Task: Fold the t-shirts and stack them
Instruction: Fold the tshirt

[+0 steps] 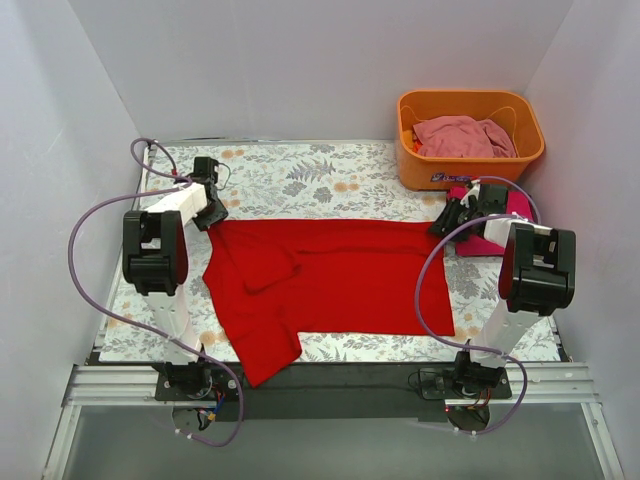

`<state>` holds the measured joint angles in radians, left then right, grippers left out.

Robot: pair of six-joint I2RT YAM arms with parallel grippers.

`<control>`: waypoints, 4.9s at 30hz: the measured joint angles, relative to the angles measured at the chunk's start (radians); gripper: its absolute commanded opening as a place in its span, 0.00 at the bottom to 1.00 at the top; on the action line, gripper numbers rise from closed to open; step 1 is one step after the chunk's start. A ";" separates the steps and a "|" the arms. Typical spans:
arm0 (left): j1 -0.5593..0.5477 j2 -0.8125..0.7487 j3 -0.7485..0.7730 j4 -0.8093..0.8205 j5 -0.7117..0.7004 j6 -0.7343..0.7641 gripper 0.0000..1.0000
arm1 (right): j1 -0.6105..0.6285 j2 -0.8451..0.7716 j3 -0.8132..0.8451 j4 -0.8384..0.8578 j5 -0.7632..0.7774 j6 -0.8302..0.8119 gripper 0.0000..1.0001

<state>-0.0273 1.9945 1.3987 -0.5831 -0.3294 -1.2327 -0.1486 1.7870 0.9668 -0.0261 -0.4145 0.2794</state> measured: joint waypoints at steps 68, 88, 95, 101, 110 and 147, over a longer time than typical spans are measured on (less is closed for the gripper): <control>-0.201 -0.803 -0.871 0.259 0.500 -0.346 0.32 | 0.822 0.164 -0.032 0.599 -0.157 0.478 0.45; -0.202 -0.813 -0.871 0.187 0.488 -0.348 0.05 | 0.845 0.237 0.026 0.607 -0.154 0.507 0.09; -0.202 -0.813 -0.845 0.115 0.449 -0.349 0.00 | 0.842 0.236 0.026 0.606 -0.154 0.507 0.01; -0.202 -0.811 -0.828 0.068 0.430 -0.350 0.00 | 0.833 0.236 0.021 0.606 -0.160 0.507 0.01; -0.203 -0.798 -0.808 -0.016 0.402 -0.365 0.45 | 0.816 0.229 -0.011 0.602 -0.193 0.504 0.39; 0.026 0.003 -0.023 0.008 0.185 -0.215 0.13 | 0.042 0.047 0.002 0.104 0.007 0.035 0.40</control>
<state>-0.0010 1.9972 1.3758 -0.5755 -0.1440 -1.4475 -0.1062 1.8343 0.9691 0.0780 -0.4072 0.3145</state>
